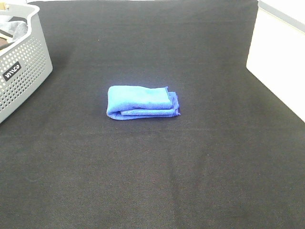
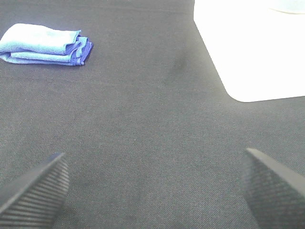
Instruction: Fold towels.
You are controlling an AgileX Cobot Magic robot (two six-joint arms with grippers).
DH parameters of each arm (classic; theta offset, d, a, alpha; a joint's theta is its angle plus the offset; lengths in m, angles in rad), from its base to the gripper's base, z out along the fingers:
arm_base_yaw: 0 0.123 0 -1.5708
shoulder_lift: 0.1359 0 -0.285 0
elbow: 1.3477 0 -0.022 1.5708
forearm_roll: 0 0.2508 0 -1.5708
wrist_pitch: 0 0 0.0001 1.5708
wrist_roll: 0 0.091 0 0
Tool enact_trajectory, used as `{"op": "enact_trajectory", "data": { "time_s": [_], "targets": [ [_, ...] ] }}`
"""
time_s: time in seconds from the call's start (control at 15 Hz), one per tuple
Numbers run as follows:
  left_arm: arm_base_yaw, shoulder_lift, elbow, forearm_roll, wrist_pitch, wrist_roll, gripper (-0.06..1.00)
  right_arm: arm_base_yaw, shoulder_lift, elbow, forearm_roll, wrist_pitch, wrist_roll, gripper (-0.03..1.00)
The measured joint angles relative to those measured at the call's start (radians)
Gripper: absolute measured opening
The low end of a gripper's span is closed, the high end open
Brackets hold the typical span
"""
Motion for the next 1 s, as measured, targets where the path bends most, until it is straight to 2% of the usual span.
{"op": "enact_trajectory", "data": {
  "time_s": [1.0],
  "targets": [
    [0.0,-0.002,0.0,0.0,0.0,0.0,0.71,0.0,0.0,0.0,0.002,0.0,0.0,0.91]
  ]
}}
